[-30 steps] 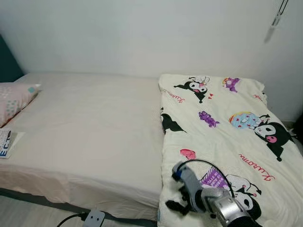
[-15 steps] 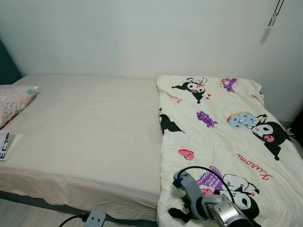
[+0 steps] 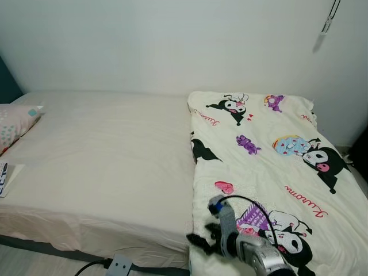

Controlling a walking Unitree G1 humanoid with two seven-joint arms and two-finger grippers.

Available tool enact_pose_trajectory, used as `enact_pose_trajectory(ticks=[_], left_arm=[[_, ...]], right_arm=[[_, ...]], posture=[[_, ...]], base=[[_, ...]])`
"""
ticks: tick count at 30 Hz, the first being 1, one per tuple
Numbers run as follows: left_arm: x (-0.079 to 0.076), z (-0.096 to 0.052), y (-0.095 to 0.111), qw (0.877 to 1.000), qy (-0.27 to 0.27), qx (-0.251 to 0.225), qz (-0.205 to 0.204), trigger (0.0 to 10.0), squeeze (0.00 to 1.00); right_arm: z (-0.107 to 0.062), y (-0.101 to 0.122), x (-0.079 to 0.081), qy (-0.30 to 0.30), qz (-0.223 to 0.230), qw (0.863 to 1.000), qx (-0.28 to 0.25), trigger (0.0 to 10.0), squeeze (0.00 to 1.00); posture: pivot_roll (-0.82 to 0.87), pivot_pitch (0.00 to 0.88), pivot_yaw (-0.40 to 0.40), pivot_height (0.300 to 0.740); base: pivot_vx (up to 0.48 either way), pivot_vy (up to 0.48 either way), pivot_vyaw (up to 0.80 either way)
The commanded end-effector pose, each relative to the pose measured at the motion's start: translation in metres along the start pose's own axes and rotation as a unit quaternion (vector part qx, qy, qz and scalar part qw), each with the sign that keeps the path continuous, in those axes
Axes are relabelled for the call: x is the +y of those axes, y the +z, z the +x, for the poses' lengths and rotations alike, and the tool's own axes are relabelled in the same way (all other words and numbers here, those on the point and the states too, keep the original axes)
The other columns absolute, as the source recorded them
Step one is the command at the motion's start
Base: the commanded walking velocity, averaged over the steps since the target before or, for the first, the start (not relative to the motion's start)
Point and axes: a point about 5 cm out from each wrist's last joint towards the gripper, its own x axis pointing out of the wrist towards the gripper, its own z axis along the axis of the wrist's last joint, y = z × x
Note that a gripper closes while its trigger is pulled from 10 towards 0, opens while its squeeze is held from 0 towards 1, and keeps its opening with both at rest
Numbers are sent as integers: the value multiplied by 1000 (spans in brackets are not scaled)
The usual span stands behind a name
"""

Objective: Clean up the room

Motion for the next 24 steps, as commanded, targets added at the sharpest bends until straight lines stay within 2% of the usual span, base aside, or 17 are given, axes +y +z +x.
enact_pose_trajectory(ticks=[1,4,8,16,24], left_arm=[[-9,1,-8,1000,-8,21,2,10000,0],[-9,1,-7,1000,-8,21,2,10000,0],[-1,-1,-9,1000,-6,25,7,10000,0],[0,-1,-9,999,-6,31,17,10000,0],[-1,-1,-14,998,-5,47,31,10000,0]], right_arm=[[0,-5,-5,-28,26,999,-15,10000,0],[1,-4,-5,-38,36,998,-25,10000,0],[3,-5,-2,-38,46,998,-31,10000,0],[4,-7,-5,-47,53,997,-37,10000,0],[-4,-23,-21,-108,40,993,-4,10000,0]], posture=[[-4,68,7,625],[-4,68,7,635],[-9,60,5,655],[-17,54,2,685],[-18,40,-2,725]], base=[[0,0,0],[0,0,0],[0,0,0],[0,0,0],[0,0,0]])
